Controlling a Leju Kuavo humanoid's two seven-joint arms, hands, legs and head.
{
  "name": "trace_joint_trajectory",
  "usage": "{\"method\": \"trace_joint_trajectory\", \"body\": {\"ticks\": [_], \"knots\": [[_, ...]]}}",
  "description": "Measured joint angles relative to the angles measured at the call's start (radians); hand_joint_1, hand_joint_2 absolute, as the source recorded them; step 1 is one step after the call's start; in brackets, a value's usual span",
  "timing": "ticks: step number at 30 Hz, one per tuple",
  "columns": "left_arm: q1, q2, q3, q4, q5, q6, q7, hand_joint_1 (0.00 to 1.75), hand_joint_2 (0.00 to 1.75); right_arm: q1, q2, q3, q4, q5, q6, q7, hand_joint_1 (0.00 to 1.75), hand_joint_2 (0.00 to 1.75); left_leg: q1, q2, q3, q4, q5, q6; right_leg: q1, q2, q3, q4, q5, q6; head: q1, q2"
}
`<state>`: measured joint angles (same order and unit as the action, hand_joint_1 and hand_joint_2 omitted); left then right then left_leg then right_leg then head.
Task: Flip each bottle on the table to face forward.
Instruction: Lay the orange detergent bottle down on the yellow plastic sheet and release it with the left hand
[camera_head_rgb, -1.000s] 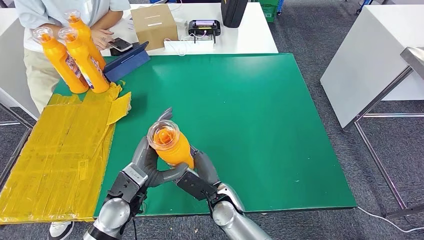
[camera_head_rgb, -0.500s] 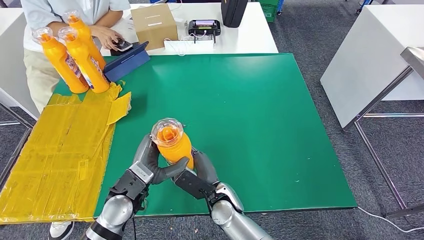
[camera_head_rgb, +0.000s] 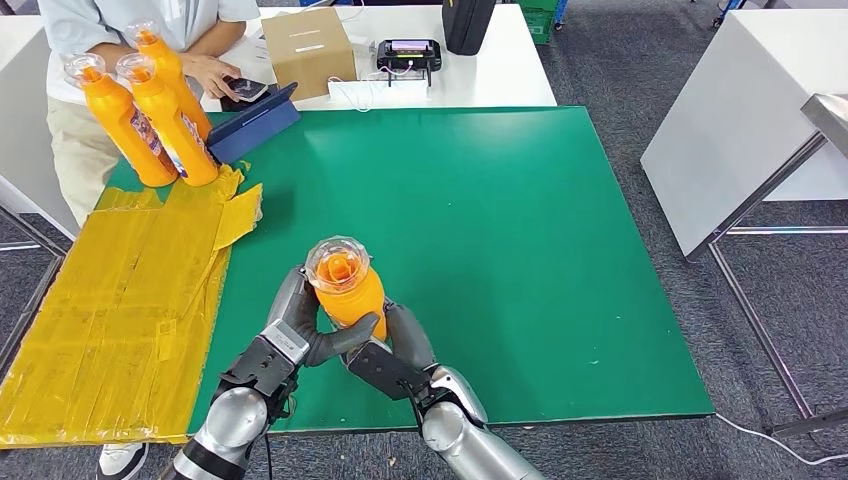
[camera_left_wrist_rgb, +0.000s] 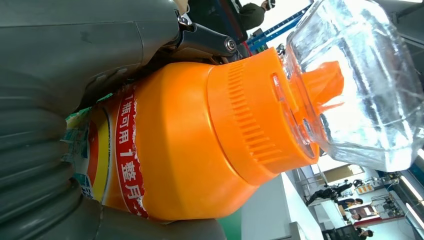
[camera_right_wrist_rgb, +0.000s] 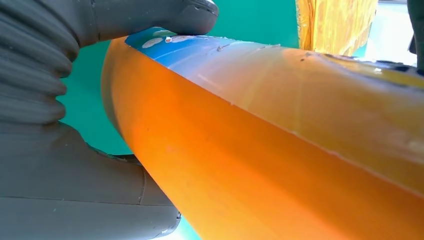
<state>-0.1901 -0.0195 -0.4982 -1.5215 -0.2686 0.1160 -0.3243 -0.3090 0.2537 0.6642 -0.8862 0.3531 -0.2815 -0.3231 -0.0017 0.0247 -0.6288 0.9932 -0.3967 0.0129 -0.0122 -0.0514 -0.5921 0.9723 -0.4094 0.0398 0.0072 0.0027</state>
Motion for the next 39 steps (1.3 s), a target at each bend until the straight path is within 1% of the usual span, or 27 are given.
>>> {"method": "trace_joint_trajectory", "body": {"ticks": [3, 4, 6, 7, 8, 10, 12, 14, 15, 17, 19, 21, 23, 25, 27, 29, 31, 33, 36, 39], "knots": [[-0.001, 0.0, 0.0, 0.0, 0.001, 0.0, 0.0, 1.75, 1.75, 0.0, 0.0, 0.001, 0.0, -0.004, 0.0, 0.0, 1.75, 1.75, 0.0, 0.0, 0.0, 0.0, 0.0, 0.0, 0.0, 0.0, 0.0, 0.0, 0.0, 0.0, 0.0, 0.0], [-0.001, 0.0, 0.0, 0.001, 0.002, 0.0, 0.0, 1.75, 1.75, 0.0, 0.0, 0.001, 0.0, -0.005, -0.001, 0.0, 1.53, 1.75, 0.0, 0.0, 0.0, 0.0, 0.0, 0.0, 0.0, 0.0, 0.0, 0.0, 0.0, 0.0, 0.0, 0.0], [-0.004, 0.0, 0.0, 0.002, 0.003, 0.001, 0.0, 1.75, 1.75, 0.0, 0.0, 0.001, 0.0, -0.009, -0.007, -0.002, 0.66, 1.75, 0.0, 0.0, 0.0, 0.0, 0.0, 0.0, 0.0, 0.0, 0.0, 0.0, 0.0, 0.0, 0.0, 0.0], [-0.007, 0.0, 0.0, 0.003, -0.001, 0.008, 0.001, 1.75, 1.75, 0.001, -0.001, 0.001, -0.001, -0.012, -0.014, -0.006, 0.22, 1.31, 0.0, 0.0, 0.0, 0.0, 0.0, 0.0, 0.0, 0.0, 0.0, 0.0, 0.0, 0.0, 0.0, 0.0], [-0.01, 0.0, 0.0, 0.004, -0.012, 0.023, 0.002, 1.75, 1.75, 0.004, -0.003, 0.001, -0.005, -0.016, -0.023, -0.012, 0.0, 0.87, 0.0, 0.0, 0.0, 0.0, 0.0, 0.0, 0.0, 0.0, 0.0, 0.0, 0.0, 0.0, 0.0, 0.0], [-0.018, 0.001, 0.002, 0.005, -0.08, 0.088, 0.017, 1.75, 1.75, 0.019, -0.011, 0.0, -0.031, -0.028, -0.05, -0.03, 0.0, 0.0, 0.0, 0.0, 0.0, 0.0, 0.0, 0.0, 0.0, 0.0, 0.0, 0.0, 0.0, 0.0, 0.0, 0.0], [-0.034, 0.012, 0.014, 0.005, -0.245, 0.18, 0.069, 1.75, 1.75, 0.058, -0.028, -0.015, -0.095, -0.044, -0.077, -0.047, 0.0, 0.0, 0.0, 0.0, 0.0, 0.0, 0.0, 0.0, 0.0, 0.0, 0.0, 0.0, 0.0, 0.0, 0.0, 0.0], [-0.063, 0.039, 0.04, 0.005, -0.492, 0.238, 0.159, 1.75, 1.75, 0.12, -0.051, -0.053, -0.197, -0.067, -0.092, -0.063, 0.0, 0.0, 0.0, -0.001, 0.0, 0.0, 0.0, 0.0, 0.0, -0.001, 0.0, 0.0, 0.0, 0.0, 0.0, 0.0], [-0.08, 0.058, 0.053, 0.007, -0.632, 0.239, 0.213, 1.75, 1.75, 0.156, -0.063, -0.083, -0.262, -0.088, -0.09, -0.074, 0.0, 0.0, 0.0, -0.001, 0.0, 0.0, 0.0, 0.0, 0.0, -0.001, 0.0, 0.0, 0.0, 0.0, 0.0, 0.0], [-0.121, 0.107, 0.073, 0.024, -0.918, 0.206, 0.319, 1.75, 1.75, 0.224, -0.081, -0.154, -0.41, -0.139, -0.059, -0.084, 0.0, 0.0, 0.0, -0.002, -0.001, 0.0, 0.0, 0.0, 0.0, -0.001, 0.0, 0.0, 0.0, 0.0, 0.0, 0.0], [-0.162, 0.158, 0.088, 0.065, -1.13, 0.172, 0.387, 1.75, 1.75, 0.276, -0.096, -0.228, -0.552, -0.173, -0.007, -0.075, 0.0, 0.0, 0.0, 0.0, 0.0, 0.0, 0.0, 0.0, 0.0, 0.0, -0.001, 0.0, 0.0, 0.0, 0.0, 0.0], [-0.195, 0.197, 0.102, 0.113, -1.231, 0.164, 0.416, 1.75, 1.75, 0.312, -0.105, -0.289, -0.659, -0.181, 0.028, -0.066, 0.0, 0.0, 0.0, 0.001, 0.0, 0.0, 0.0, 0.0, 0.0, 0.0, -0.001, 0.0, 0.001, 0.0, 0.0, 0.0], [-0.218, 0.221, 0.113, 0.152, -1.258, 0.166, 0.423, 1.75, 1.75, 0.336, -0.11, -0.327, -0.728, -0.18, 0.039, -0.066, 0.0, 0.0, 0.0, 0.001, 0.0, 0.0, 0.0, 0.0, 0.0, 0.0, -0.001, 0.0, 0.001, 0.0, 0.0, 0.0], [-0.231, 0.234, 0.117, 0.178, -1.268, 0.167, 0.428, 1.75, 1.75, 0.351, -0.111, -0.348, -0.771, -0.177, 0.042, -0.068, 0.0, 0.0, 0.0, 0.0, 0.0, 0.0, 0.0, 0.0, 0.0, 0.0, -0.001, 0.0, 0.001, 0.0, 0.0, 0.0], [-0.243, 0.247, 0.115, 0.198, -1.28, 0.151, 0.453, 1.75, 1.75, 0.36, -0.112, -0.361, -0.801, -0.177, 0.042, -0.073, 0.0, 0.87, 0.0, 0.0, -0.001, 0.0, 0.0, 0.0, 0.0, 0.0, -0.001, 0.0, 0.001, 0.0, 0.0, 0.0], [-0.26, 0.268, 0.103, 0.228, -1.291, 0.125, 0.507, 1.75, 1.75, 0.366, -0.113, -0.369, -0.824, -0.179, 0.042, -0.077, 0.0, 1.75, 0.0, 0.001, -0.001, 0.0, 0.0, 0.0, 0.0, 0.0, -0.001, 0.0, 0.001, 0.0, 0.0, 0.0], [-0.285, 0.296, 0.084, 0.279, -1.296, 0.112, 0.558, 1.75, 1.75, 0.37, -0.114, -0.374, -0.843, -0.184, 0.042, -0.079, 0.0, 1.75, 0.0, 0.001, 0.0, 0.0, 0.0, 0.0, 0.0, 0.001, -0.002, 0.0, 0.001, 0.0, 0.0, 0.0], [-0.313, 0.322, 0.066, 0.346, -1.298, 0.112, 0.582, 1.75, 1.75, 0.372, -0.116, -0.376, -0.858, -0.19, 0.042, -0.078, 0.0, 1.75, 0.0, 0.001, 0.0, 0.0, 0.0, 0.0, 0.0, 0.001, -0.002, 0.0, 0.001, 0.0, 0.0, 0.0], [-0.355, 0.352, 0.044, 0.458, -1.3, 0.112, 0.587, 1.75, 1.75, 0.372, -0.119, -0.377, -0.87, -0.197, 0.049, -0.076, 0.0, 1.75, 0.001, 0.001, 0.0, 0.0, 0.001, -0.001, 0.001, 0.002, -0.002, 0.001, 0.001, -0.001, 0.0, 0.0], [-0.392, 0.369, 0.025, 0.58, -1.3, 0.11, 0.585, 1.75, 1.75, 0.371, -0.121, -0.377, -0.873, -0.198, 0.056, -0.073, 0.0, 1.75, 0.001, 0.001, 0.0, 0.0, 0.001, -0.001, 0.001, 0.002, -0.002, 0.001, 0.001, -0.001, 0.0, 0.0]]}}
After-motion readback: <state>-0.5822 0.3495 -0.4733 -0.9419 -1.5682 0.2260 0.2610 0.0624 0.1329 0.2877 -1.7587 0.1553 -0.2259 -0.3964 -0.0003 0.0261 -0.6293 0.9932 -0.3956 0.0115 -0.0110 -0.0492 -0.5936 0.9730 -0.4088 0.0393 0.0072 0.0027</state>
